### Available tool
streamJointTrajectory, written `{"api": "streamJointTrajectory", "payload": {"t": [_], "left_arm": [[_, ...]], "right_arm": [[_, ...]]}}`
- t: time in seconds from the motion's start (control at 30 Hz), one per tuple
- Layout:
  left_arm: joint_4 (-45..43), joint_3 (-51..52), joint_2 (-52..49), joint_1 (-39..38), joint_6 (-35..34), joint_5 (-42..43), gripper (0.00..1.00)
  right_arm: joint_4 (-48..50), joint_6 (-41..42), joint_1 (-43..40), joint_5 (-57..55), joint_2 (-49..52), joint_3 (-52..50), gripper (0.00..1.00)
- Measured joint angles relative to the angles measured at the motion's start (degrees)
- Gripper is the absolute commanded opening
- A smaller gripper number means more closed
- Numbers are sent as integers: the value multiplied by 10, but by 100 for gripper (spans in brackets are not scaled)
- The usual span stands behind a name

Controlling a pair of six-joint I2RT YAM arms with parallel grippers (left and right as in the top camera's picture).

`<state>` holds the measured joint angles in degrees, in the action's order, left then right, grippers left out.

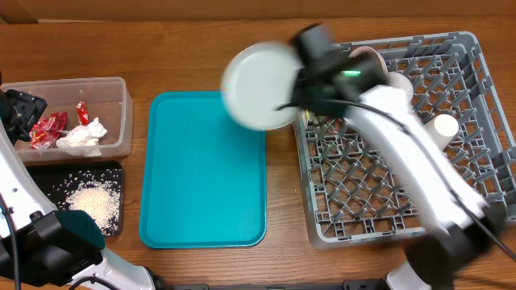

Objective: Sort waste into correct bins and load items into the dishwasher rack
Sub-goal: 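Lift the white plate and carry it right over the rack, then lower the plate upright into the rack and open the right gripper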

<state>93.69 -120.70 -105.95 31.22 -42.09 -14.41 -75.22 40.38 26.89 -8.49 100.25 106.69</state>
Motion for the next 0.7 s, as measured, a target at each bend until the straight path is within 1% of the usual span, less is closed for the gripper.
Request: {"api": "streamJointTrajectory", "payload": {"t": [0.13, 0.27, 0.3, 0.5, 0.7], "left_arm": [[0, 0, 0, 0, 0, 0, 100], [0, 0, 0, 0, 0, 0, 100], [0, 0, 0, 0, 0, 0, 100], [0, 0, 0, 0, 0, 0, 100], [0, 0, 0, 0, 0, 0, 100]], "right_arm": [[-95, -16, -40, -76, -79, 5, 4], [-206, 1, -52, -156, -116, 6, 4], [-220, 4, -55, -173, -122, 4, 4], [-219, 9, -59, -210, -159, -20, 4], [-219, 9, -60, -232, -239, -92, 4]]}}
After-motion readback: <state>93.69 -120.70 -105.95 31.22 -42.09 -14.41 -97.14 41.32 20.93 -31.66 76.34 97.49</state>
